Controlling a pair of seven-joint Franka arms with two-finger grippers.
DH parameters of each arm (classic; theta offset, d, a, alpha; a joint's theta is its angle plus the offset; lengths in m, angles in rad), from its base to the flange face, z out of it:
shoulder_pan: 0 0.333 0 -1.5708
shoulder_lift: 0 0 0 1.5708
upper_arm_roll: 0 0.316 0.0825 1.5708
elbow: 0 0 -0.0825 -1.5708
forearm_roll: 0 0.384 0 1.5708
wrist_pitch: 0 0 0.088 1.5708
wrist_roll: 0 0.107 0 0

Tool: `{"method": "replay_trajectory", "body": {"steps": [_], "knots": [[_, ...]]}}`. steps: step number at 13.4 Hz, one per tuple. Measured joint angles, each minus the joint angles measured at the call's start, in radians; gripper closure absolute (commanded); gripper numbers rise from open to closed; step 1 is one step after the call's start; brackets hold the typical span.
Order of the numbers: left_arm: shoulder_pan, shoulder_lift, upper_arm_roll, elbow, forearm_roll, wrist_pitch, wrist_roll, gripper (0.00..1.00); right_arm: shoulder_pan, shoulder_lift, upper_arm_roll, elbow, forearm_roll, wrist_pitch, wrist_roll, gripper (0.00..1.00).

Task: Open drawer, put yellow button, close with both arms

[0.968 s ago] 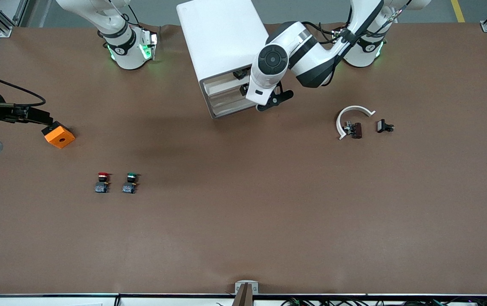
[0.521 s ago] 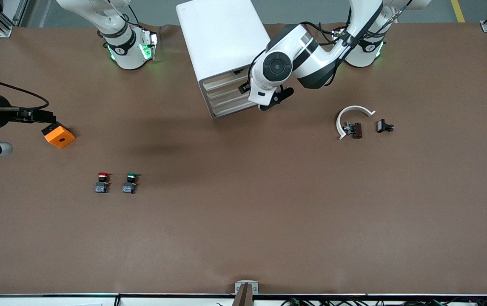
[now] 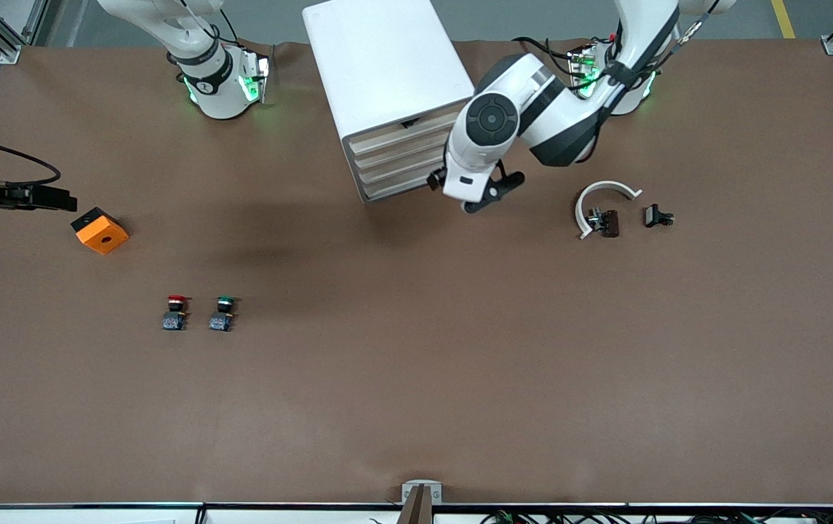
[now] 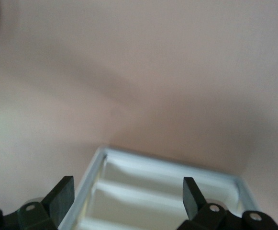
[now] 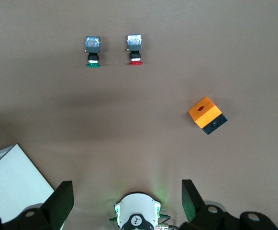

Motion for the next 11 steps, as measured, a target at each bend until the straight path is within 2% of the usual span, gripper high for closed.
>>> {"method": "replay_trajectory", "body": {"steps": [4, 6, 8, 11], "knots": [[0.150, -0.019, 0.001, 0.092, 0.146, -0.010, 0.000, 0.00, -0.029, -0.007, 0.000, 0.017, 0.005, -0.004, -0.002, 0.00], [0.241, -0.045, 0.001, 0.154, 0.196, -0.074, 0.015, 0.00, -0.031, -0.018, 0.003, 0.024, 0.011, 0.004, -0.007, 0.00], [0.317, -0.063, 0.002, 0.247, 0.249, -0.169, 0.149, 0.00, -0.022, -0.058, 0.018, 0.030, 0.010, 0.008, -0.008, 0.00], [0.428, -0.073, 0.002, 0.356, 0.255, -0.242, 0.372, 0.00, -0.012, -0.111, 0.021, 0.029, 0.010, 0.003, -0.008, 0.00]]}}
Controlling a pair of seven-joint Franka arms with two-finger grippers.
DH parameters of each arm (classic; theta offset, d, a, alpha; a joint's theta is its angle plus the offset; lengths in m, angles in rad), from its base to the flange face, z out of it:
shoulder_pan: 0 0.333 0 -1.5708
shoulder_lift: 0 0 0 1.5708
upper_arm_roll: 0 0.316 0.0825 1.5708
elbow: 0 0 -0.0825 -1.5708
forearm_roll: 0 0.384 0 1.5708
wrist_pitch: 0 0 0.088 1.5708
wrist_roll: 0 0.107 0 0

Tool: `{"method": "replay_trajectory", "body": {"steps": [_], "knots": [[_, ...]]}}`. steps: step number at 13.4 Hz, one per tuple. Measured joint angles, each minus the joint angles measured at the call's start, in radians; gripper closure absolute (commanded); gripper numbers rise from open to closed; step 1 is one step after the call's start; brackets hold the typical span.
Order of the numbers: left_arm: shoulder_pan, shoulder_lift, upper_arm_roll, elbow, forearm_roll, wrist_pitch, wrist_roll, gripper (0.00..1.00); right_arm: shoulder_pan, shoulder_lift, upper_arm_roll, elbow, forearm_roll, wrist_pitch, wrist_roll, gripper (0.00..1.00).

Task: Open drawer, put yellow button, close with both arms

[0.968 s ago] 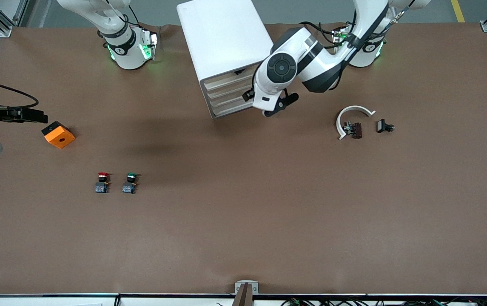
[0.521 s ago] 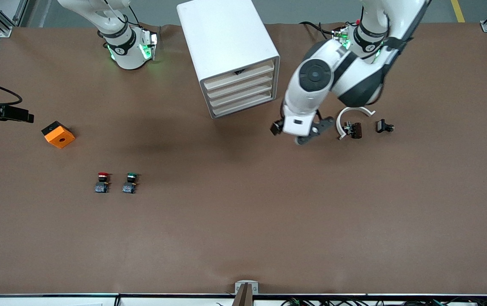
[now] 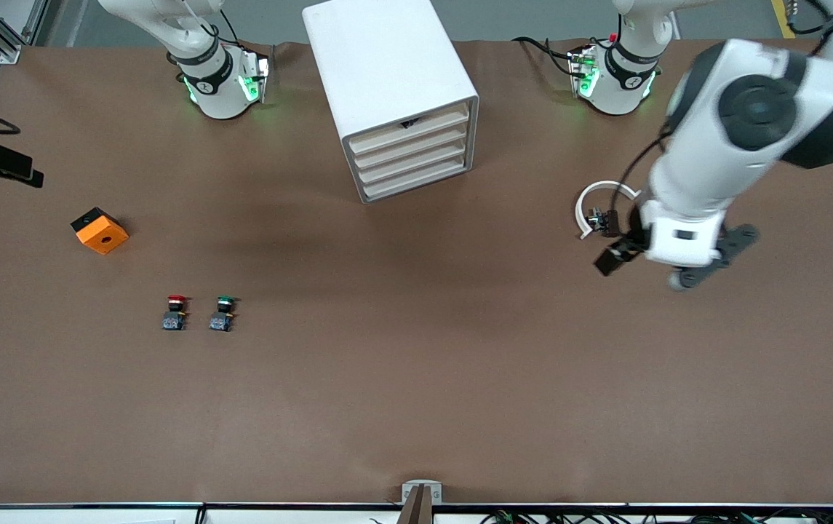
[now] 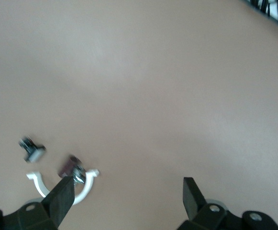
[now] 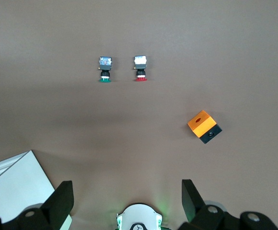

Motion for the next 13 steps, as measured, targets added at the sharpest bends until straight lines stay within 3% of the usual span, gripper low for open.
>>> {"method": "replay_trajectory", "body": {"steps": [5, 9, 11, 13], "knots": [[0.169, -0.045, 0.000, 0.033, 0.007, -0.087, 0.377, 0.00, -0.001, -0.045, 0.000, -0.003, 0.000, -0.012, 0.000, 0.00], [0.207, -0.114, 0.005, 0.041, 0.007, -0.150, 0.526, 0.00, 0.001, -0.058, 0.005, -0.034, 0.000, -0.058, 0.000, 0.00], [0.174, -0.159, 0.082, 0.043, -0.005, -0.172, 0.633, 0.00, 0.000, -0.123, 0.004, -0.142, 0.000, 0.013, 0.000, 0.00], [0.049, -0.204, 0.268, 0.043, -0.051, -0.214, 0.751, 0.00, -0.002, -0.229, 0.002, -0.290, 0.000, 0.105, 0.000, 0.00]]}}
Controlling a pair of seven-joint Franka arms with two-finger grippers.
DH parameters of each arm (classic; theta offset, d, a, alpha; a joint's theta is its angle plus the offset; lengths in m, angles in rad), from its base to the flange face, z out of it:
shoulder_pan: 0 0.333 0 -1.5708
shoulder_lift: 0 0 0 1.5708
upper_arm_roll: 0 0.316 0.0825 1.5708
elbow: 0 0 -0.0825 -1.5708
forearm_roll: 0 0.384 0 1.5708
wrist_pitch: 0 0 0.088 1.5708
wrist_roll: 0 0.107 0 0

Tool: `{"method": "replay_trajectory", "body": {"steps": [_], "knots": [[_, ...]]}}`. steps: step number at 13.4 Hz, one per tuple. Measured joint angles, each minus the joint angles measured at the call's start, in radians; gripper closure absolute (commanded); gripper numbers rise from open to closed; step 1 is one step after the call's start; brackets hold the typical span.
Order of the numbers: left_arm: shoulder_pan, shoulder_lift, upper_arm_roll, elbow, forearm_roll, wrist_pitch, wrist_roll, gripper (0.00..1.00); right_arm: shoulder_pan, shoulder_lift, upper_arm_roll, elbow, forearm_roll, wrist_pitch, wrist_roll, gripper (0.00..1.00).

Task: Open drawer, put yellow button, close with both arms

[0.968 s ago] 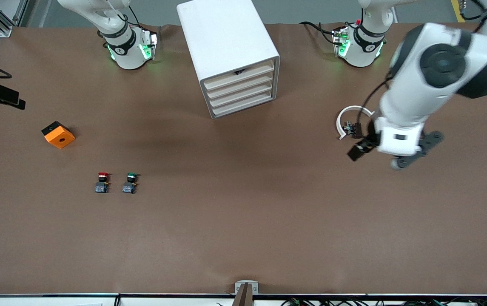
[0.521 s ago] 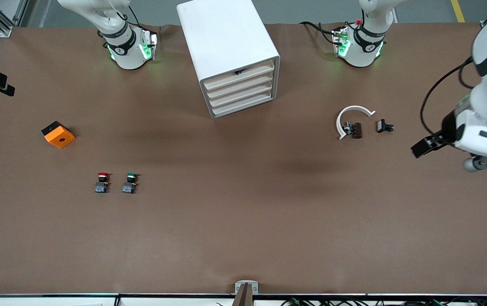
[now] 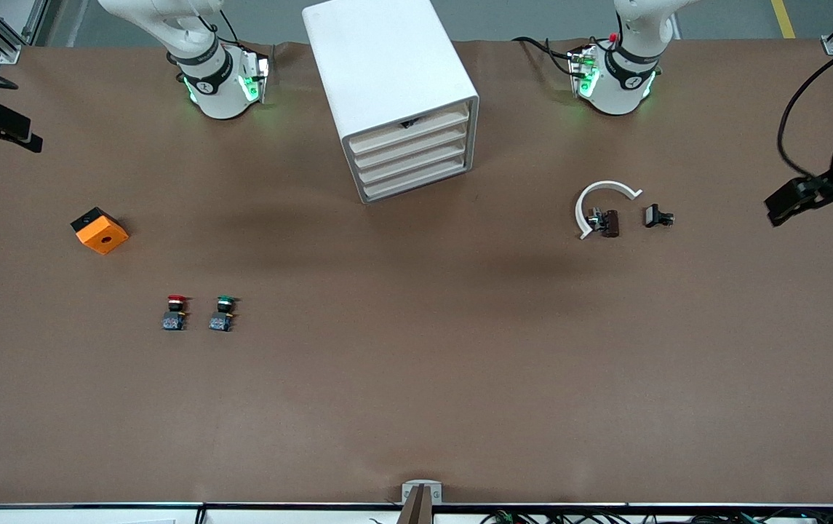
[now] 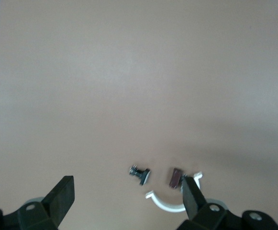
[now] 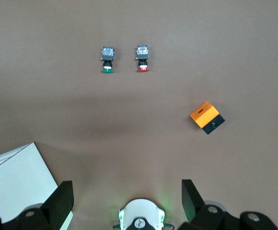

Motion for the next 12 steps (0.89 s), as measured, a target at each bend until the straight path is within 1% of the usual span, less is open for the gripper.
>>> {"method": "replay_trajectory", "body": {"steps": [1, 2, 4, 6, 8, 10, 12], "knots": [[-0.062, -0.015, 0.081, -0.001, -0.024, -0.020, 0.050, 0.00, 0.000, -0.045, 0.000, -0.055, 0.000, 0.027, 0.000, 0.00], [-0.108, -0.026, 0.138, -0.004, -0.050, -0.034, 0.084, 0.00, 0.000, -0.076, 0.000, -0.091, 0.000, 0.044, 0.000, 0.00], [-0.161, -0.050, 0.198, -0.029, -0.101, -0.043, 0.104, 0.00, -0.004, -0.101, 0.000, -0.121, 0.000, 0.064, 0.000, 0.00], [-0.212, -0.090, 0.236, -0.076, -0.125, -0.042, 0.113, 0.00, -0.018, -0.102, 0.008, -0.128, 0.000, 0.078, 0.000, 0.00], [-0.259, -0.142, 0.254, -0.137, -0.127, -0.037, 0.113, 0.00, -0.035, -0.102, 0.025, -0.132, -0.001, 0.087, 0.000, 0.00], [-0.273, -0.187, 0.255, -0.191, -0.127, -0.025, 0.113, 0.00, -0.036, -0.102, 0.031, -0.132, -0.002, 0.090, 0.000, 0.00], [-0.272, -0.199, 0.263, -0.204, -0.127, -0.016, 0.116, 0.00, -0.036, -0.102, 0.033, -0.132, -0.005, 0.092, 0.000, 0.00]]}}
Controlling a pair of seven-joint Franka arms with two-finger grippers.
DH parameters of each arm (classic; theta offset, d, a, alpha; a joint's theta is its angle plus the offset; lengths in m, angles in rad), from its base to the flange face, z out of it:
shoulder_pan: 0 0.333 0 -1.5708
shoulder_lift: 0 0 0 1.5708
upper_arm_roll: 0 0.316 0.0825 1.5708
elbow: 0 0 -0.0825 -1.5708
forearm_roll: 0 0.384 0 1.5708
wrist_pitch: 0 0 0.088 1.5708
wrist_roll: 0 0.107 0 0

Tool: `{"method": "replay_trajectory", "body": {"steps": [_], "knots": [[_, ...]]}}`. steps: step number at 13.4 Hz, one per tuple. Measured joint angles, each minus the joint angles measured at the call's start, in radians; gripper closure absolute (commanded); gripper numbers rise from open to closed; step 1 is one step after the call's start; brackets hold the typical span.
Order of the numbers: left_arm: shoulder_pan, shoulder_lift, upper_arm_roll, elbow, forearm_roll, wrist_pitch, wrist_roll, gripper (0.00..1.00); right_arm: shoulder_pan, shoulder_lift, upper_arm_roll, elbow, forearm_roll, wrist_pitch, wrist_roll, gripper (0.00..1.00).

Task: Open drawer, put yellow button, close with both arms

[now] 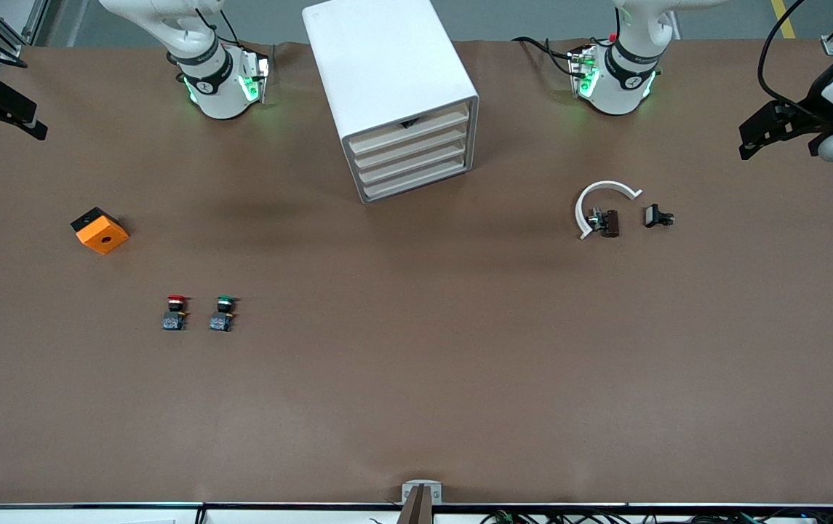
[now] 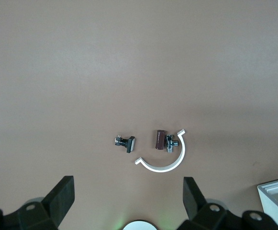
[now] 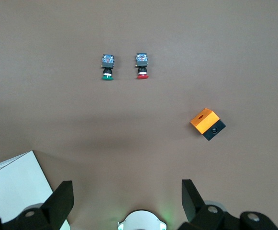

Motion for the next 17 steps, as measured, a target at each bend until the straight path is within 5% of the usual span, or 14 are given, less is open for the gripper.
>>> {"method": "replay_trajectory", "body": {"steps": [17], "knots": [[0.001, 0.031, 0.006, 0.046, 0.000, 0.000, 0.008, 0.00, -0.003, 0.001, 0.005, -0.009, 0.010, 0.065, 0.000, 0.00]]}}
